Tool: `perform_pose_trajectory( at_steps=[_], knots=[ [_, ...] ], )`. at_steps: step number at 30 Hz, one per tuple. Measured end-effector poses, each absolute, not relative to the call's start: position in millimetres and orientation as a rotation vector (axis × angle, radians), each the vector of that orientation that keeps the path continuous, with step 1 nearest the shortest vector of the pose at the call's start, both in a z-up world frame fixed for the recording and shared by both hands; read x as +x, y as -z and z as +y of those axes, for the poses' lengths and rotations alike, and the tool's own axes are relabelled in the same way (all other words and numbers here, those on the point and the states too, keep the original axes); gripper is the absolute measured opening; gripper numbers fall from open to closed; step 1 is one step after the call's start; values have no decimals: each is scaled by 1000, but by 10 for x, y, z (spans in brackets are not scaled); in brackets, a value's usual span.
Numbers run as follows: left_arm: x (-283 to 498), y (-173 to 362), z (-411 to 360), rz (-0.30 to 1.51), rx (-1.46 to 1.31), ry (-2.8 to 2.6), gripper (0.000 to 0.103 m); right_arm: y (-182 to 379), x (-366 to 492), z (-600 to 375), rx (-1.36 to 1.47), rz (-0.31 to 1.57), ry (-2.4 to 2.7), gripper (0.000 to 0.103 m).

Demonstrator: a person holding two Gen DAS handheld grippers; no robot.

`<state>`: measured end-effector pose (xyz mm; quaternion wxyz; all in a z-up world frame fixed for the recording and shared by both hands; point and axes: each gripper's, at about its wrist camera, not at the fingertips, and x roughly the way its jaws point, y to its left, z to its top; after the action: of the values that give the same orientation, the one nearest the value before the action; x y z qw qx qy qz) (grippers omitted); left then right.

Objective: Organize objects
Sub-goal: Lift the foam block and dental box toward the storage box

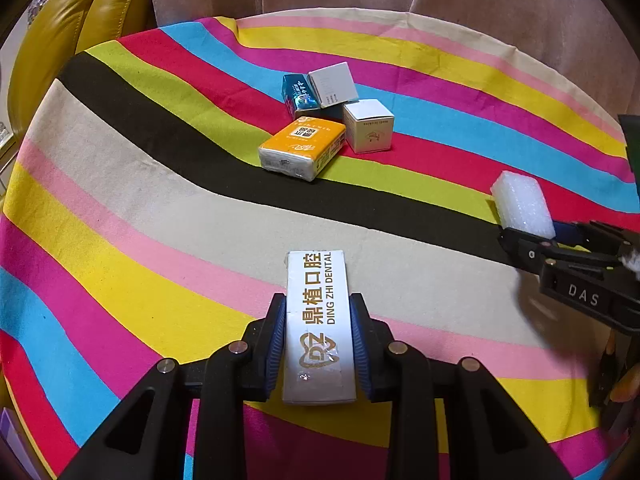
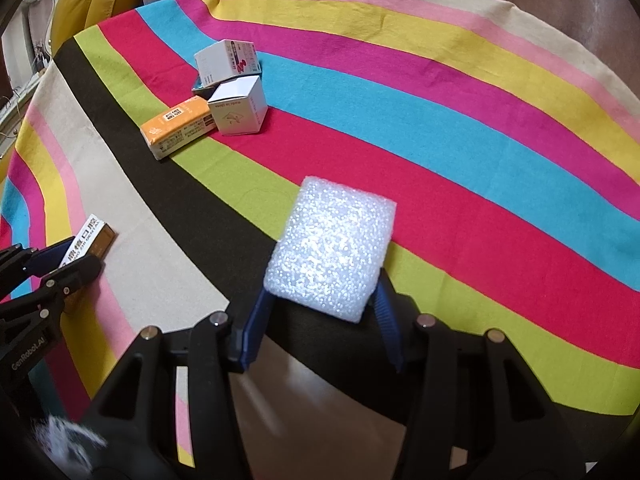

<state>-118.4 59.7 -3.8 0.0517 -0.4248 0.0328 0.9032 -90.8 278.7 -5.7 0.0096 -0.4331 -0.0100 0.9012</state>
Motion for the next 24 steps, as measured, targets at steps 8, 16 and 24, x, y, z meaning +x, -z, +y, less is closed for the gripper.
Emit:
perform_pose_trajectory(
  at_steps=[8, 16, 24],
  knots=[
    [-969, 25, 524, 47, -1295, -2736, 32, 1, -398, 2671, -1372, 110, -2811, 53],
    [-361, -13, 330, -117, -1241, -2708, 32, -88, 173, 2431, -1356, 104, -2859, 53],
    [99, -92, 137, -97, -1237, -2722, 32, -170, 541, 2040, -1368, -63, -2894, 53]
  ],
)
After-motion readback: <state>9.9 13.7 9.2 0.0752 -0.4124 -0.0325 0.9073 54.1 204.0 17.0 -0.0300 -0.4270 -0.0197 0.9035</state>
